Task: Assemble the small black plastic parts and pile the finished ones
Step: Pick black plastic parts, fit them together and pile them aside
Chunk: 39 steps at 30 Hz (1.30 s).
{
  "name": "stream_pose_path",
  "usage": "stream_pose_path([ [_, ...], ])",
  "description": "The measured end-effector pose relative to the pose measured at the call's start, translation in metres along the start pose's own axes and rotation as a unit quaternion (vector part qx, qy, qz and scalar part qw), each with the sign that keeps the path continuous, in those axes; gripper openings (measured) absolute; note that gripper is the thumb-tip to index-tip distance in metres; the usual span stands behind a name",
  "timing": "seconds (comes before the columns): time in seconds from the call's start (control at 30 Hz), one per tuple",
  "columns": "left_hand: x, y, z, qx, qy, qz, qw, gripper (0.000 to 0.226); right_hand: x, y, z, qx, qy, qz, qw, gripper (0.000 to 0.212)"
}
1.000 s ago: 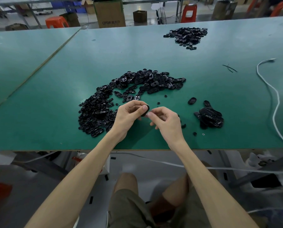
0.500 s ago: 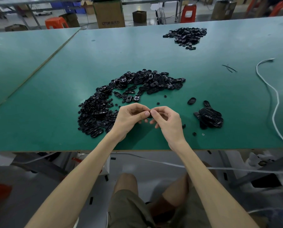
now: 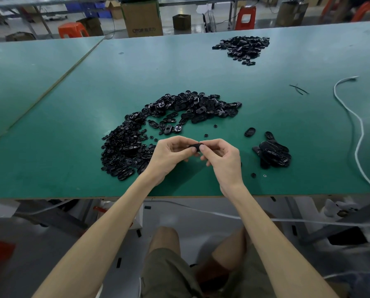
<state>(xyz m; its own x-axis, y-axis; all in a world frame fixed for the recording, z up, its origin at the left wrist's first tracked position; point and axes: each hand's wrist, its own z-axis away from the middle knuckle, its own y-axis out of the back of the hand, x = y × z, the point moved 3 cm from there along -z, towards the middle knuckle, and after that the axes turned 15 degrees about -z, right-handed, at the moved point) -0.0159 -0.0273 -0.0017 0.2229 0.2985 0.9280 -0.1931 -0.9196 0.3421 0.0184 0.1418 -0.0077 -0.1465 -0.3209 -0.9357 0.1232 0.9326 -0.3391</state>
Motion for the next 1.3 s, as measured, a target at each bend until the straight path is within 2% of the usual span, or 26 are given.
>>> stream_pose_path([
  [0.4, 0.0002, -0.0015, 0.0006, -0.002, 0.013, -0.013, 1.0, 0.014, -0.002, -0.0004, 0.0028, -0.006, -0.012, 0.003, 1.0, 0.006],
  [0.83, 0.0043, -0.002, 0.0017, 0.017, 0.006, -0.062, 0.998, 0.009, -0.0008, -0.0044, 0.0013, 0.005, -0.015, 0.063, 0.998, 0.006],
  [1.3, 0.0042, 0.0013, 0.0017, 0.0, 0.017, -0.031, 0.999, 0.016, -0.0027, -0.0016, 0.0026, 0.026, -0.013, 0.039, 0.999, 0.011],
])
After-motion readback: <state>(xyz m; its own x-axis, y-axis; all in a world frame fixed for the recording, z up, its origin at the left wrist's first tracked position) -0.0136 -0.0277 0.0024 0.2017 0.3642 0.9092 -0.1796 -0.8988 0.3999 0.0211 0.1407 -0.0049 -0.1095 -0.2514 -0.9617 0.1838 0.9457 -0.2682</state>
